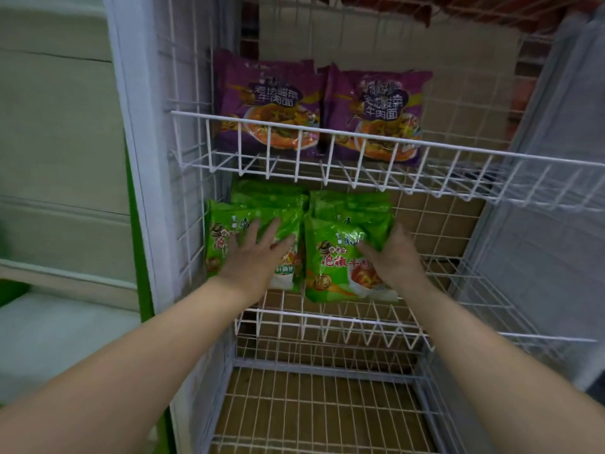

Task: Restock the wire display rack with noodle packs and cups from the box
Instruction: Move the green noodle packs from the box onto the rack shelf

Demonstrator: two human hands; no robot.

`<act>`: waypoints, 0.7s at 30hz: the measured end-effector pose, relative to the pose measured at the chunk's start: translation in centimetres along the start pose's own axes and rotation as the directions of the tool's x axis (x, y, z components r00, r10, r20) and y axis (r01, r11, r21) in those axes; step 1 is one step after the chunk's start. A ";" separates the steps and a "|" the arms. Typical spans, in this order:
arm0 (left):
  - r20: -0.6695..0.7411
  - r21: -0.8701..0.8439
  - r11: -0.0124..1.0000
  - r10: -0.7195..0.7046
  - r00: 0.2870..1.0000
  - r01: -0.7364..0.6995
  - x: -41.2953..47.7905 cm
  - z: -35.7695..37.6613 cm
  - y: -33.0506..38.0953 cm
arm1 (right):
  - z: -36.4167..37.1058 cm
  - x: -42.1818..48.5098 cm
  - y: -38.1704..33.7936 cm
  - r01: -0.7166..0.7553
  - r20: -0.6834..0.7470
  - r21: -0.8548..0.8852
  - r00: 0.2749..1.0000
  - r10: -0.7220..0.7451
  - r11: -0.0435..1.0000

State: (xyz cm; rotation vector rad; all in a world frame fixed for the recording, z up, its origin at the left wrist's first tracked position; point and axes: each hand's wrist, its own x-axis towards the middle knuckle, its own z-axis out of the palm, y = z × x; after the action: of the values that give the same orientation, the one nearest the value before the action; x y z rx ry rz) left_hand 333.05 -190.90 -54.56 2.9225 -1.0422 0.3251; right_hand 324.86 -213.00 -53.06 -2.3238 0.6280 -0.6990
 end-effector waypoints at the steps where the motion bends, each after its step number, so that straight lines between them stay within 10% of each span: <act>1: 0.016 -0.014 1.000 0.001 1.000 -0.001 -0.1 -0.1 0.0 | -0.1 -0.1 0.2 -0.002 0.016 -0.027 1.000 0.002 1.000; 11: -0.159 -0.209 0.977 -0.004 0.987 -0.030 -0.7 -1.4 6.0 | -1.5 -2.4 1.4 0.018 -0.094 -0.200 0.995 -0.037 0.980; 21: -0.294 -0.360 0.908 0.108 0.950 -0.215 -3.4 -4.1 11.8 | -7.9 -5.6 0.2 0.055 0.033 0.239 0.997 -0.065 0.969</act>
State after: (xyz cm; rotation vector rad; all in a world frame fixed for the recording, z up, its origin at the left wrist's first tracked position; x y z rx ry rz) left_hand 322.27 -197.60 -51.85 2.3693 -1.1551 0.4457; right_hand 315.77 -213.25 -49.76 -2.1352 0.4313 -0.7114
